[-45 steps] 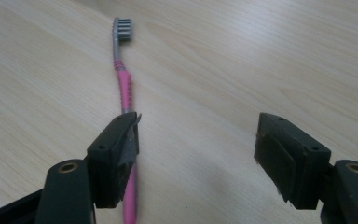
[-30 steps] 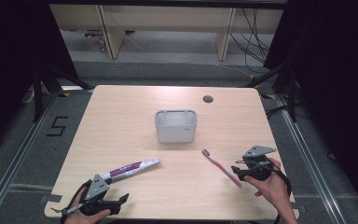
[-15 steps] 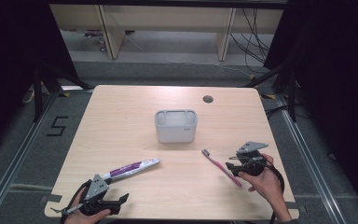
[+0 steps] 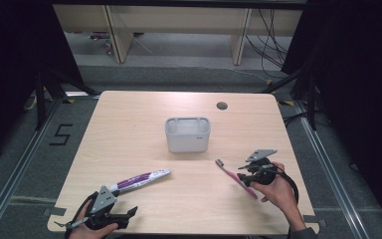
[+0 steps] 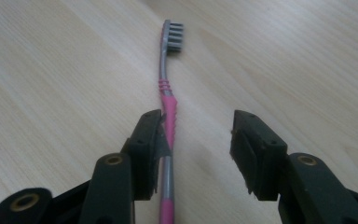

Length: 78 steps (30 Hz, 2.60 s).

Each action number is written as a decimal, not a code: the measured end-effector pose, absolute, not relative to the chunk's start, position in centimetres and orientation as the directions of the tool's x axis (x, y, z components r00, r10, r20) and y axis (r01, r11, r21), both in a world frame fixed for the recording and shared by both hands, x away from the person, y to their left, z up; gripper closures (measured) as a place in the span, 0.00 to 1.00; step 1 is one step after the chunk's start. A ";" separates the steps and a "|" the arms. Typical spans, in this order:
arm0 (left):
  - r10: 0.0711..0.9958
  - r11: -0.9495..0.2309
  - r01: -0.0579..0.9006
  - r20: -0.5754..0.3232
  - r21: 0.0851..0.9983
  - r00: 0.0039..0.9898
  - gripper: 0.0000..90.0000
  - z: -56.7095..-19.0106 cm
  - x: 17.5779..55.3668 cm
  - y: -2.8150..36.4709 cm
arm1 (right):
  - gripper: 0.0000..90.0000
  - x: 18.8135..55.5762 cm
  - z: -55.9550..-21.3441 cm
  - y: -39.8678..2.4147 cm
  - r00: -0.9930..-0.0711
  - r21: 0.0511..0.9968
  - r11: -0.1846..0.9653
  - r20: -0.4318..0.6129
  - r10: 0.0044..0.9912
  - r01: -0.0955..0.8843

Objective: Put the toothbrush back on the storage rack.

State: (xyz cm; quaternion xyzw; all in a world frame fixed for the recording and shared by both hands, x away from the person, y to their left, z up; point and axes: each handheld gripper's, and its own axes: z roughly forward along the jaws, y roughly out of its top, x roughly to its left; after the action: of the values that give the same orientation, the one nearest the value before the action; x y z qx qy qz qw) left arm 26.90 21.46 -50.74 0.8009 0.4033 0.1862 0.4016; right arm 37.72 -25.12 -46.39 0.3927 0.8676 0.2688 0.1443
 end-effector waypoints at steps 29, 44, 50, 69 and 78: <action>0.798 -0.348 0.498 -0.027 0.795 0.602 0.19 -50.7 26.9 21.6 | 0.86 41.0 -47.5 -22.1 -0.744 0.344 0.704 -0.024 0.668 0.621; 0.799 -0.342 0.501 -0.034 0.795 0.600 0.19 -50.7 26.9 21.6 | 0.91 41.6 -47.4 -21.4 -0.777 0.249 0.761 -0.049 0.628 0.600; 0.798 -0.345 0.500 -0.032 0.794 0.601 0.19 -50.7 26.9 21.6 | 0.91 42.3 -47.5 -21.0 -0.799 0.189 0.794 -0.068 0.598 0.578; 0.799 -0.342 0.501 -0.034 0.795 0.600 0.19 -50.7 26.9 21.6 | 0.92 41.7 -44.1 -22.7 -0.789 0.328 0.750 -0.022 0.614 0.574; 0.796 -0.348 0.501 -0.033 0.793 0.604 0.19 -50.7 26.9 21.6 | 0.92 41.9 -41.7 -24.3 -0.720 0.533 0.618 -0.025 0.694 0.578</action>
State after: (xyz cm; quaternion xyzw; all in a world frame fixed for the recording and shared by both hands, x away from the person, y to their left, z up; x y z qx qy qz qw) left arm 26.92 21.57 -50.69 0.8001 0.4051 0.1834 0.4025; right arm 41.90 -24.33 -41.68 0.3563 0.8922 0.2528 0.1148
